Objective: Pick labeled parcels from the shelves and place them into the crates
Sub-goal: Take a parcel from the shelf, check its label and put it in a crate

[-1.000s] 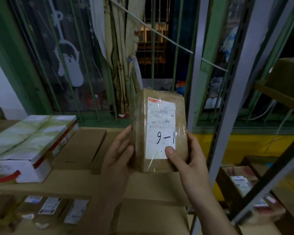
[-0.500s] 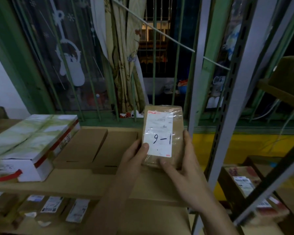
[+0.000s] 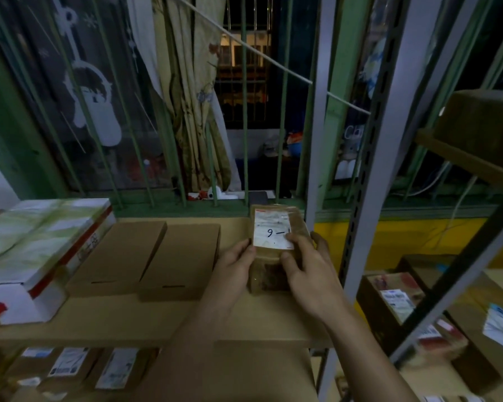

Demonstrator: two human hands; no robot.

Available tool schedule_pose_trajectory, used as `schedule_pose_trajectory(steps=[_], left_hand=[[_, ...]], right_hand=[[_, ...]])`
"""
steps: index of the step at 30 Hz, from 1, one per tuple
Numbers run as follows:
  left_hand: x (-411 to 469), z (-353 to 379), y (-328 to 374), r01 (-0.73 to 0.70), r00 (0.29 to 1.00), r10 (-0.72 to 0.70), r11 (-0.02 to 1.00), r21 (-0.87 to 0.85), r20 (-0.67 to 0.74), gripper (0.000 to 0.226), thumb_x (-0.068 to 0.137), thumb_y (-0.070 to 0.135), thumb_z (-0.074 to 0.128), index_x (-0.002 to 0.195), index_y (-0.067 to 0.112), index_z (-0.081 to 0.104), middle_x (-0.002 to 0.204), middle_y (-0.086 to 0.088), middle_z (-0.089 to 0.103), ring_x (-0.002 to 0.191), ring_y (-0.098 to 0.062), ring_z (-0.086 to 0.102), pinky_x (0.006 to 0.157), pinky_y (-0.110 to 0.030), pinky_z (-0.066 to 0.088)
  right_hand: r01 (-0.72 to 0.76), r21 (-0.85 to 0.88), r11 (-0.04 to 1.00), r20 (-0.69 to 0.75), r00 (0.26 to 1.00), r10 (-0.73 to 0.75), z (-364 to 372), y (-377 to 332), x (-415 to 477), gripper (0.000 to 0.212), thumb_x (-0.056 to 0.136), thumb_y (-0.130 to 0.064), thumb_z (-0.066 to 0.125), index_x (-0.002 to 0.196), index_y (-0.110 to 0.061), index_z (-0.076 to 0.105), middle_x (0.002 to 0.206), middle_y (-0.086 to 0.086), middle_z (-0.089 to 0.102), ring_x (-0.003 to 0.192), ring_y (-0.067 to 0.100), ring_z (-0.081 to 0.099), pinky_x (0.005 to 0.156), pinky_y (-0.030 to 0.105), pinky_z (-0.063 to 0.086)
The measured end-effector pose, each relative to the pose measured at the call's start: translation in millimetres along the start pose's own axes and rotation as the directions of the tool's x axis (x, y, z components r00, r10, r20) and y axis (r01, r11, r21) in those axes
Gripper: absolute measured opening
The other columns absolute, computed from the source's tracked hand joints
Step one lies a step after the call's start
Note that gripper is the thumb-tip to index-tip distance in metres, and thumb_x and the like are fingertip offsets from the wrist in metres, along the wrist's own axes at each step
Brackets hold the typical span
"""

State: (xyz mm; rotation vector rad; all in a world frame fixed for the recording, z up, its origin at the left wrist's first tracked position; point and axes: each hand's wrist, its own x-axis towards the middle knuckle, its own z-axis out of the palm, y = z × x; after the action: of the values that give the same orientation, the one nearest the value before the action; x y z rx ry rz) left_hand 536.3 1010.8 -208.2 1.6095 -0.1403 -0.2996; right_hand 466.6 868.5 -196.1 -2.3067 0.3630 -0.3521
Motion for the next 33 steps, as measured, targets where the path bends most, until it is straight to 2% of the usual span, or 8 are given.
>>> schedule_pose_trajectory(steps=[3, 7, 14, 17, 21, 26, 30, 33], left_hand=[[-15, -22, 6, -0.210, 0.976, 0.215, 0.890, 0.404, 0.035, 0.034, 0.107, 0.029, 0.047, 0.139, 0.022, 0.058, 0.111, 0.008, 0.070, 0.092, 0.005, 0.064, 0.079, -0.017, 0.050], [-19, -73, 7, -0.328, 0.903, 0.414, 0.491, 0.807, 0.115, 0.039, 0.101, 0.039, 0.042, 0.128, 0.020, 0.064, 0.101, 0.003, 0.071, 0.083, -0.005, 0.061, 0.075, -0.024, 0.047], [-21, -141, -10, -0.414, 0.900, 0.149, 0.001, 0.910, 0.409, 0.069, 0.097, 0.068, 0.024, 0.140, 0.023, 0.053, 0.151, 0.002, 0.048, 0.136, -0.015, 0.043, 0.120, -0.046, 0.030], [-34, -152, -27, -0.487, 0.857, 0.172, -0.041, 0.873, 0.486, 0.087, 0.089, 0.081, 0.035, 0.147, 0.018, 0.047, 0.155, -0.002, 0.043, 0.139, -0.023, 0.043, 0.119, -0.045, 0.027], [-47, -167, -49, -0.574, 0.767, 0.307, -0.062, 0.817, 0.563, 0.066, 0.080, 0.063, 0.070, 0.133, 0.029, 0.050, 0.131, 0.008, 0.048, 0.117, -0.016, 0.052, 0.095, -0.035, 0.046], [-53, -183, -42, -0.713, 0.651, 0.554, 0.211, 0.669, 0.519, 0.019, 0.100, 0.033, 0.056, 0.109, 0.022, 0.069, 0.104, 0.009, 0.058, 0.088, -0.006, 0.055, 0.070, -0.024, 0.051], [-53, -198, -28, -0.651, 0.748, 0.459, 0.368, 0.663, 0.479, 0.049, 0.095, 0.054, 0.057, 0.139, 0.034, 0.054, 0.146, 0.019, 0.042, 0.127, 0.003, 0.043, 0.102, -0.017, 0.042], [-49, -201, -47, -0.663, 0.747, 0.302, 0.268, 0.700, 0.592, 0.065, 0.093, 0.045, 0.067, 0.151, 0.036, 0.039, 0.153, 0.017, 0.033, 0.138, -0.003, 0.033, 0.115, -0.032, 0.036]], right_hand=[[0.057, -0.107, 0.993, -0.059, 0.996, -0.063, -3, -4, -2, 0.042, 0.104, -0.043, 0.046, 0.145, -0.036, 0.044, 0.165, 0.000, 0.015, 0.151, 0.028, 0.022, 0.118, 0.044, 0.034], [0.172, -0.232, 0.957, -0.097, 0.975, -0.199, -1, -25, -1, 0.040, 0.103, -0.044, 0.046, 0.141, -0.030, 0.050, 0.152, 0.004, 0.038, 0.147, 0.026, 0.024, 0.119, 0.047, 0.032], [0.438, -0.375, 0.817, 0.149, 0.898, -0.413, 36, -75, 19, 0.041, 0.105, -0.042, 0.039, 0.140, -0.024, 0.052, 0.141, 0.007, 0.051, 0.145, 0.033, 0.027, 0.122, 0.050, 0.022], [0.481, -0.371, 0.794, 0.248, 0.875, -0.415, 53, -92, 22, 0.042, 0.106, -0.040, 0.039, 0.144, -0.025, 0.048, 0.146, 0.009, 0.047, 0.150, 0.036, 0.020, 0.124, 0.052, 0.014], [0.474, -0.346, 0.809, 0.220, 0.880, -0.421, 63, -110, 19, 0.039, 0.106, -0.034, 0.043, 0.143, -0.026, 0.050, 0.144, 0.005, 0.050, 0.148, 0.033, 0.023, 0.123, 0.049, 0.017], [0.456, -0.229, 0.860, 0.111, 0.890, -0.443, 67, -123, 13, 0.032, 0.104, -0.025, 0.048, 0.135, -0.024, 0.056, 0.130, 0.001, 0.055, 0.128, 0.022, 0.043, 0.104, 0.036, 0.038], [0.409, -0.126, 0.904, 0.013, 0.912, -0.410, 75, -124, 2, 0.029, 0.104, -0.024, 0.050, 0.132, -0.026, 0.057, 0.129, -0.003, 0.055, 0.124, 0.018, 0.049, 0.098, 0.035, 0.042], [0.357, -0.106, 0.928, 0.018, 0.934, -0.358, 87, -121, -7, 0.028, 0.104, -0.022, 0.050, 0.130, -0.026, 0.059, 0.127, -0.005, 0.055, 0.124, 0.015, 0.050, 0.099, 0.031, 0.041]])
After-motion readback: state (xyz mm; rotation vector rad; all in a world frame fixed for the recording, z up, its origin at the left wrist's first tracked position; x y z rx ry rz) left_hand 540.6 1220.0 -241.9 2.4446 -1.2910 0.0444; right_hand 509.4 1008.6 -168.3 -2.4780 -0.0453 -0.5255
